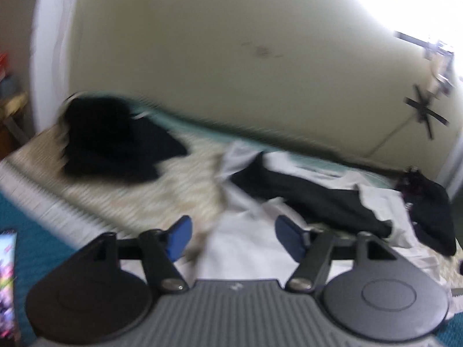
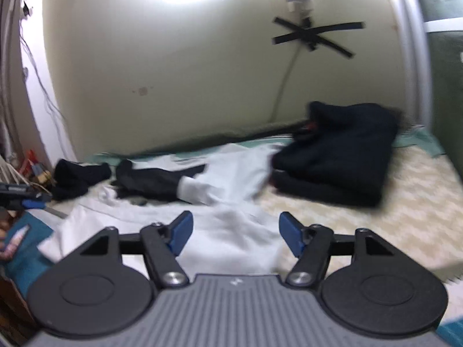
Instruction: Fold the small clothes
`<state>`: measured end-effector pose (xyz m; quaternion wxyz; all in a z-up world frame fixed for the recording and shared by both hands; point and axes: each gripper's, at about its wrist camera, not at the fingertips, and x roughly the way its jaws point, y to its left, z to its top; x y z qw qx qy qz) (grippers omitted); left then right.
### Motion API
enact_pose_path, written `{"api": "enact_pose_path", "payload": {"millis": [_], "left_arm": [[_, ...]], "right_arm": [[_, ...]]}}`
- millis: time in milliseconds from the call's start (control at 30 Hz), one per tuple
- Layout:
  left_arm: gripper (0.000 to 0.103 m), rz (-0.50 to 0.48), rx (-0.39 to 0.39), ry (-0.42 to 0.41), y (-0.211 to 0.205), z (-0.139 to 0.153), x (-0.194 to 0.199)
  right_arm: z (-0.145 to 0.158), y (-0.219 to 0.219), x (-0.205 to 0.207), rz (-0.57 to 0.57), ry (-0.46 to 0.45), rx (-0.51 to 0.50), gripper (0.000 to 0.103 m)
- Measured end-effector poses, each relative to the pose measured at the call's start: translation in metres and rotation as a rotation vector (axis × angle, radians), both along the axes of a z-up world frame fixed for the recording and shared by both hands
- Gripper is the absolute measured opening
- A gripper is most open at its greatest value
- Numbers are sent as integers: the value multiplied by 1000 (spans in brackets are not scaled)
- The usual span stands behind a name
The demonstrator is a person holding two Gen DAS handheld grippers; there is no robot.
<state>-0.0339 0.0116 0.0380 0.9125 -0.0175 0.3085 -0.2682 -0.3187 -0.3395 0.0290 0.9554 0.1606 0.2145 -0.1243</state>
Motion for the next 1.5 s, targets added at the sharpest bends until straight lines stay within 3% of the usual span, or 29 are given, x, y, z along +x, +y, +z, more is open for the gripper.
{"api": "enact_pose_path", "payload": {"millis": [67,133,267,300,333,400,500,700,833,1067,1367,1500], "left_arm": [[77,-27,52,-50,-25,-9,-3],[76,-29,152,-85,-45,-24,-4],[77,-54,207,-9,-53,-55,4],[81,-47,219,12,-51,-61,7],[92,-37,231,34,-50,-69,11],[103,-4,230,15,-45,-79,12],[103,-4,227,19,-41,-79,13],[103,-21,235,17,-41,-80,13],[103,-27,239,15,-41,-81,15],[103,-24,238,15,-41,-80,14],[103,-23,238,15,-41,-80,14],[103,-24,236,15,-41,-80,13]], "right_arm": [[-5,7,24,63,3,30,61],[-12,19,44,103,34,15,61],[-35,30,73,90,126,0,62],[-42,27,76,72,149,29,63],[-46,24,76,66,143,47,67],[-50,27,71,83,111,51,72],[-53,29,65,110,76,60,81],[-52,22,67,144,66,121,89],[-53,18,66,151,51,150,89],[-60,-1,55,142,-47,301,89],[-58,3,44,61,-93,252,89],[-63,-9,44,26,-94,325,89]]}}
